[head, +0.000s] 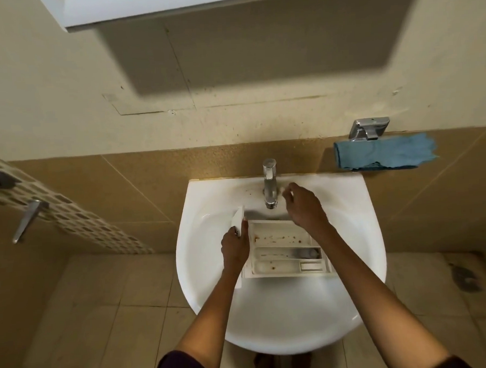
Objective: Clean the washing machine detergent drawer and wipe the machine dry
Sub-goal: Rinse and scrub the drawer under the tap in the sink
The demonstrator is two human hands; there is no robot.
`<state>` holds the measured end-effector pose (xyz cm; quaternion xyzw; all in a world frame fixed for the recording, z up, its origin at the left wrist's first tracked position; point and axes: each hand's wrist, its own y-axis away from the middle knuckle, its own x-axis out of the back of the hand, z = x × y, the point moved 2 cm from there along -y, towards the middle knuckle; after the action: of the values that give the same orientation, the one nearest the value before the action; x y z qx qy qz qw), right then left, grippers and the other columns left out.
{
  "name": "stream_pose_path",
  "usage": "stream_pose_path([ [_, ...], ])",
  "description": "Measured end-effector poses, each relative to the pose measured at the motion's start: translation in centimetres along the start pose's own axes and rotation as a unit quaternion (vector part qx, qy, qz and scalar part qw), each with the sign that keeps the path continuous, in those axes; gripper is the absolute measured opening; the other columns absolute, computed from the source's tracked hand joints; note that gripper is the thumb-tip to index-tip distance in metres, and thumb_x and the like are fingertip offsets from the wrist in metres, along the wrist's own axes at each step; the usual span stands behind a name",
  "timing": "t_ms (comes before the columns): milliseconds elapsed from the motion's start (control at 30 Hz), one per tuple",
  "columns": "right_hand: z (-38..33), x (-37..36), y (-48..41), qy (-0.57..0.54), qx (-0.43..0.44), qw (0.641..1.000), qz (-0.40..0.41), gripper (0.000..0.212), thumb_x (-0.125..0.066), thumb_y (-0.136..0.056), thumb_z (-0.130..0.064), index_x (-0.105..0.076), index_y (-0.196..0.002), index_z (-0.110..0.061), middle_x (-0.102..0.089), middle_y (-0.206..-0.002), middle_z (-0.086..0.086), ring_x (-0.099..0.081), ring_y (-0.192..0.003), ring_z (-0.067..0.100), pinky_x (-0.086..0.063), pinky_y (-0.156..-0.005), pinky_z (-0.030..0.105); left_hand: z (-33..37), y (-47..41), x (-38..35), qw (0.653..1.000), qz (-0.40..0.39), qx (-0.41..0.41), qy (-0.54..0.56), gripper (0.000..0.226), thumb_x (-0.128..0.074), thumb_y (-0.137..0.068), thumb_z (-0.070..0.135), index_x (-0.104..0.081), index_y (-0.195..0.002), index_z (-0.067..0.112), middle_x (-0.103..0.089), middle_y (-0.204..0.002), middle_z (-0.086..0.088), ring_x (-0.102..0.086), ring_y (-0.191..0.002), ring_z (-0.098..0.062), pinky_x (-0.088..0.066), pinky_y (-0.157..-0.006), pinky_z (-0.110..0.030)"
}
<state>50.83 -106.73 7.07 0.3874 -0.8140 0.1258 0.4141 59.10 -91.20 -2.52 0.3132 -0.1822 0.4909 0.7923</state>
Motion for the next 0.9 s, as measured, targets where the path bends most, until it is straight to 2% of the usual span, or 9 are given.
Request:
stream_pose_path([
  [100,-2.0,0.5,-1.9,0.005,0.022,1.000,-0.021,0.036,-0.029,-0.101,-0.028,-0.053,-0.116,-0.005,-0.064,-0.108,0.016,-0.060,-0.098,0.031,-0.036,-0.071,0.027,0.2,-0.2,-0.2,1.000,-0.002,0.003,-0.008,0.047,-0.038,-0.095,0.048,-0.042,-0.070,0.009,-0.050,-0.073,-0.010,-0.048,-0.068,-0.022,-0.040,-0.068,-0.032],
  [300,-3.1,-0.9,-3.8,0.042,-0.008,0.997,-0.069,0.051,-0.022,-0.101,-0.039,-0.052,-0.116,-0.002,-0.065,-0.108,0.019,-0.060,-0.102,0.034,-0.043,-0.080,0.034,0.2,-0.2,-0.2,1.000,-0.005,0.016,-0.010,0.047,-0.037,-0.095,0.050,-0.041,-0.070,0.010,-0.051,-0.074,-0.010,-0.047,-0.065,-0.019,-0.039,-0.067,-0.030],
  [367,-3.4,-1.3,-4.0,0.050,-0.023,0.997,-0.061,0.050,-0.022,-0.102,-0.038,-0.050,-0.118,0.000,-0.063,-0.110,0.021,-0.059,-0.104,0.034,-0.042,-0.079,0.033,0.2,-0.2,-0.2,1.000,-0.003,0.015,-0.015,0.049,-0.036,-0.095,0.051,-0.042,-0.072,0.008,-0.051,-0.075,-0.011,-0.048,-0.067,-0.021,-0.039,-0.068,-0.031],
  [467,-3.9,-1.6,-4.2,0.058,-0.031,0.996,-0.053,0.044,-0.024,-0.103,-0.030,-0.053,-0.111,0.003,-0.063,-0.107,0.020,-0.060,-0.100,0.033,-0.036,-0.071,0.029,0.1,-0.3,-0.2,1.000,-0.003,0.012,-0.018,0.049,-0.036,-0.095,0.051,-0.044,-0.075,0.007,-0.052,-0.076,-0.011,-0.048,-0.069,-0.022,-0.040,-0.068,-0.032],
  [567,-3.6,-1.2,-4.7,0.056,-0.029,0.995,-0.081,0.041,-0.027,-0.102,-0.026,-0.058,-0.104,0.001,-0.066,-0.103,0.016,-0.062,-0.093,0.029,-0.039,-0.069,0.028,0.2,-0.5,-0.2,1.000,-0.014,0.015,-0.017,0.050,-0.035,-0.095,0.051,-0.048,-0.078,0.006,-0.055,-0.080,-0.011,-0.052,-0.074,-0.024,-0.045,-0.074,-0.037],
  [633,-3.1,-0.5,-4.9,0.066,-0.016,0.991,-0.115,0.039,-0.028,-0.101,-0.024,-0.056,-0.111,0.001,-0.064,-0.108,0.018,-0.061,-0.098,0.031,-0.039,-0.072,0.029,0.2,-0.7,-0.1,0.999,-0.023,0.022,-0.017,0.050,-0.035,-0.095,0.052,-0.047,-0.076,0.007,-0.055,-0.080,-0.010,-0.052,-0.076,-0.025,-0.043,-0.073,-0.036],
  [767,-2.3,0.5,-5.2,0.085,-0.020,0.985,-0.147,0.039,-0.031,-0.100,-0.022,-0.039,-0.134,-0.002,-0.059,-0.118,0.020,-0.058,-0.105,0.034,-0.041,-0.077,0.033,0.2,-0.9,0.0,0.999,-0.031,0.026,-0.019,0.051,-0.035,-0.095,0.052,-0.050,-0.080,0.005,-0.056,-0.084,-0.011,-0.053,-0.079,-0.025,-0.042,-0.073,-0.034],
  [900,-2.3,0.7,-5.3,0.115,-0.002,0.980,-0.165,0.037,-0.033,-0.100,-0.021,-0.041,-0.131,-0.003,-0.060,-0.117,0.019,-0.059,-0.103,0.032,-0.042,-0.079,0.034,0.0,-1.0,-0.1,0.999,-0.031,0.028,-0.015,0.052,-0.035,-0.095,0.053,-0.052,-0.082,0.005,-0.058,-0.086,-0.011,-0.055,-0.080,-0.026,-0.045,-0.078,-0.037],
])
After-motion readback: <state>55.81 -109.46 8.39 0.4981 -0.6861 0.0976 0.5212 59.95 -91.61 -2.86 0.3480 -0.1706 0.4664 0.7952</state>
